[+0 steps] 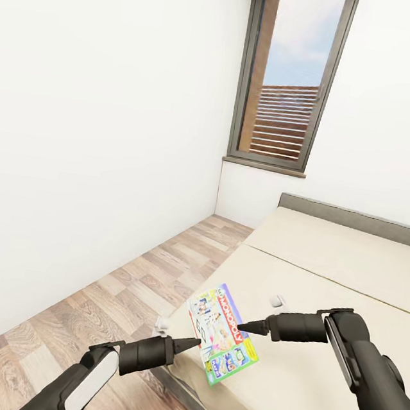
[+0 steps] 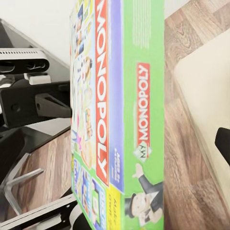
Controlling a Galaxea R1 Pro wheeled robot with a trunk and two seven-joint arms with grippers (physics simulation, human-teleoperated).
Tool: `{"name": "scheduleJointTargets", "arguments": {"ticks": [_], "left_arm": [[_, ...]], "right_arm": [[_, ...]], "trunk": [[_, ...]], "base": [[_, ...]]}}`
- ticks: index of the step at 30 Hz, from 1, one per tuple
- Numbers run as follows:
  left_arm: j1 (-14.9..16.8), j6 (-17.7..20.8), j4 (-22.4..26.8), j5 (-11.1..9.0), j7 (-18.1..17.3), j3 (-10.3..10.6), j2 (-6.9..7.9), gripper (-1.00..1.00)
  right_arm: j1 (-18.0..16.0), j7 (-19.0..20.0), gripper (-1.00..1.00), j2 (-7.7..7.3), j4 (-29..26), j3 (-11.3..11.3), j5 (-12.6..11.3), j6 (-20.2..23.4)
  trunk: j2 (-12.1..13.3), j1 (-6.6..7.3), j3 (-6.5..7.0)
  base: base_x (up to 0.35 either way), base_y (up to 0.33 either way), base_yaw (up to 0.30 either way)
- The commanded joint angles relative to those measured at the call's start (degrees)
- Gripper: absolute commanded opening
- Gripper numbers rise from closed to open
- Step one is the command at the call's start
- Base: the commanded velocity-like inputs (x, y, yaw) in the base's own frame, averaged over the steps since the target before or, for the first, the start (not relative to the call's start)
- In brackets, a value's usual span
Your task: Put all the toys in the child's room - the three board games (two on the bed and one on the table), the two jigsaw puzzles on the table, and the tennis ball on the table - inside the toy box on the table in the child's room.
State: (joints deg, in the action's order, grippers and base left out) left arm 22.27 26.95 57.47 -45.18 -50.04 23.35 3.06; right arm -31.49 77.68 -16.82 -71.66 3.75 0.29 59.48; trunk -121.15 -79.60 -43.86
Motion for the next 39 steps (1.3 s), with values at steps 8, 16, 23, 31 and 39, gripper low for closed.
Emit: {"name": "scheduleJointTargets", "arguments": {"ticks": [8, 16, 23, 31, 39], "left_arm": [[0.0, 0.5, 0.0, -0.4, 0.0, 0.1, -0.25, -1.00], [0.0, 0.5, 0.0, -0.4, 0.1, 0.2, -0.44, -1.00], [0.0, 0.5, 0.0, -0.3, 0.1, 0.2, -0.49, -1.00], [0.0, 0.5, 0.1, -0.3, 0.0, 0.4, -0.51, -1.00], [0.0, 0.5, 0.1, -0.3, 0.0, 0.5, -0.51, -1.00]], "right_arm": [[-0.1, 0.2, 1.00, 0.31, 0.0, 0.2, 0.1, 0.5], [-0.1, 0.1, 1.00, 2.53, 0.0, 0.3, 0.5, 0.5], [-0.4, 0.0, 1.00, 3.45, 0.6, 0.3, 0.6, 0.5], [-1.8, 0.1, 1.00, 3.70, 2.5, 0.2, 0.6, 0.5], [-2.2, 0.1, 1.00, 3.45, 3.1, 0.2, 0.6, 0.5]], "trunk": [[0.0, 0.01, -0.06], [0.0, 0.01, -0.06], [0.0, 0.01, -0.06], [0.0, 0.01, -0.06], [0.0, 0.01, -0.06]], "base": [[0.000, 0.000, 0.000], [0.000, 0.000, 0.000], [0.000, 0.000, 0.000], [0.000, 0.000, 0.000], [0.000, 0.000, 0.000]]}}
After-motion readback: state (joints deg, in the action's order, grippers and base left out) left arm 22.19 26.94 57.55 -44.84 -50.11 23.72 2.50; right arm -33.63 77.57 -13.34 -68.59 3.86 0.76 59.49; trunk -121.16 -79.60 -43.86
